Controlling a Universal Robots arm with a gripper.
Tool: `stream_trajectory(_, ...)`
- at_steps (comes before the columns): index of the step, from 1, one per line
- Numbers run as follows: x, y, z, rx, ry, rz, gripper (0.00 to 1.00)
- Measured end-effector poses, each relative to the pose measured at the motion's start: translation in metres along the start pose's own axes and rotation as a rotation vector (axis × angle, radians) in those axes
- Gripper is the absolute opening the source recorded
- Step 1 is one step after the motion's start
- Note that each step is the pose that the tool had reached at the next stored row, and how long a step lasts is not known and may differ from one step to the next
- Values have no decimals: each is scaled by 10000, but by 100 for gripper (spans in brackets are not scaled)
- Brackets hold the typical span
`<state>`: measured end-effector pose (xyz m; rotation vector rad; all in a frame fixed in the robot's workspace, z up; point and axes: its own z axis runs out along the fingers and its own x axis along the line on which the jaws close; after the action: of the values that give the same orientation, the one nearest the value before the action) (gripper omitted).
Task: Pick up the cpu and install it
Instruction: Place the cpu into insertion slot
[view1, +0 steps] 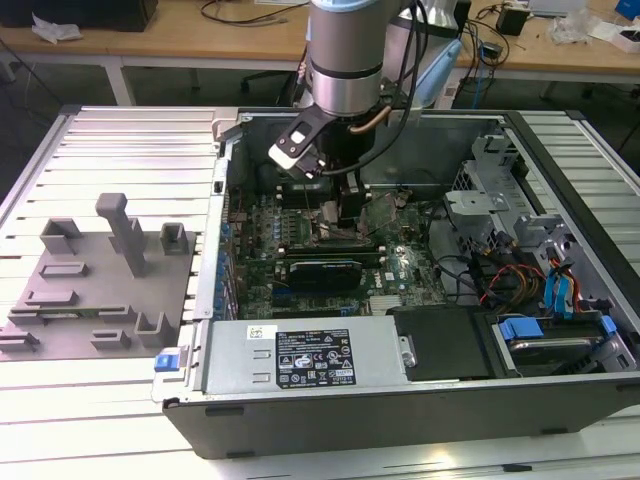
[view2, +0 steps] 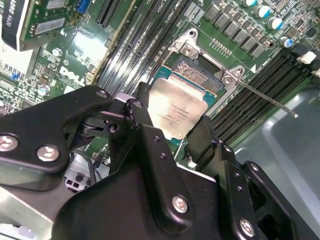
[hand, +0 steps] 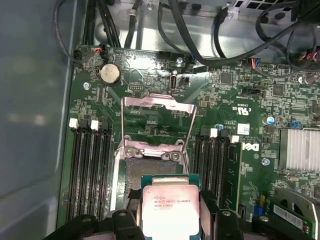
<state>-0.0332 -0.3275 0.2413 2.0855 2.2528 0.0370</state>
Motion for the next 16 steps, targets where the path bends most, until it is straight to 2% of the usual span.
stream_trajectory(4, 1, 25, 46, 9, -16, 250, 55)
stream_trajectory(5, 19, 28, 62, 10, -16, 306, 55)
stream_trajectory(9, 89, 30, 102, 13, -12, 306, 55)
stream_trajectory(16, 114, 25, 208, 36, -12, 307, 55)
